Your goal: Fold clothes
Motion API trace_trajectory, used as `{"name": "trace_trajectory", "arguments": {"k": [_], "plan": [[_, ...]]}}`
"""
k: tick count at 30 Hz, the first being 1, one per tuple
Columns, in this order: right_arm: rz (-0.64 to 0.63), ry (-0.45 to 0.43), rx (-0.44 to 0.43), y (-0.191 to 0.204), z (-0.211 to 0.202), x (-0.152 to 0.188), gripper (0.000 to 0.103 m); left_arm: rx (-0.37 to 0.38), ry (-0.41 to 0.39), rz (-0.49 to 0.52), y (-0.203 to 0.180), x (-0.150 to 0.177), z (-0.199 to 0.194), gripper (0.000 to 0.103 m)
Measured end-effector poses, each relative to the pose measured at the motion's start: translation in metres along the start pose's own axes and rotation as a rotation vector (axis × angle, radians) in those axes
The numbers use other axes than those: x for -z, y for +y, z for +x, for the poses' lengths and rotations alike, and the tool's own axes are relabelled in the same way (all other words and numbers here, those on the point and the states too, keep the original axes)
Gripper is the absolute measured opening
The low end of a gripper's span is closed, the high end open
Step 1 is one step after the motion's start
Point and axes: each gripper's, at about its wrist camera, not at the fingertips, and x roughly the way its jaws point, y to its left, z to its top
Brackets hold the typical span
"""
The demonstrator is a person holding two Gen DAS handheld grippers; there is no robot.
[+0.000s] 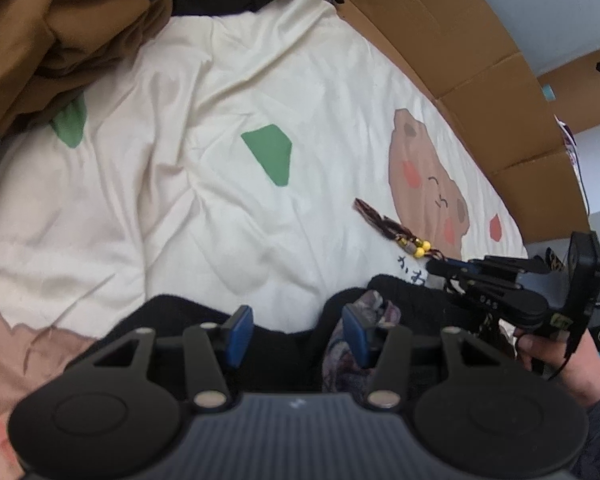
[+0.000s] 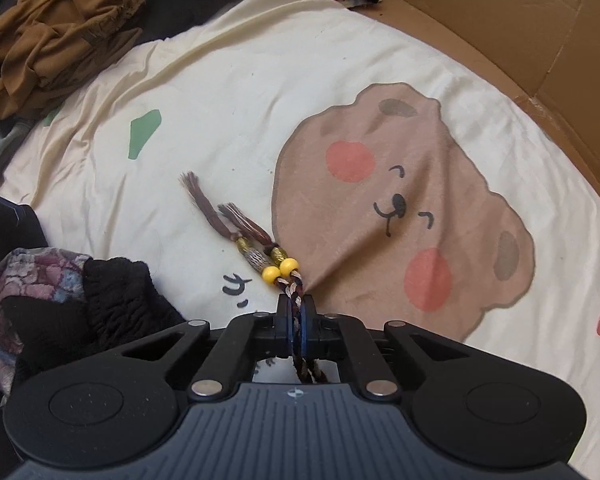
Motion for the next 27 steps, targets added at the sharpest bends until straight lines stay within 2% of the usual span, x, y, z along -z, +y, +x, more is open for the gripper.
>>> {"name": "trace_trajectory", "arguments": {"k": [6, 12, 20, 27], "plan": [[0.093, -0.049, -0.054, -0.007, -0.034, 0.004, 0.002, 0.002, -0.013, 0.013, -0.009, 0.007, -0.016, 0.052], [0.156, -0.128, -0.121, -0.007, -0.086, 0.017, 0.002, 0.021, -0.035, 0.022, -0.020, 0.014, -0.032, 0.053], [0.192, -0.186, -0.191, 0.005, -0.136, 0.072, 0.002, -0.012, 0.002, 0.040, -0.032, 0.024, -0.044, 0.053], [0.242, -0.223, -0.230, 0.016, -0.146, 0.118, 0.002, -0.043, 0.048, 0.116, -0.059, 0.023, -0.039, 0.053]]}}
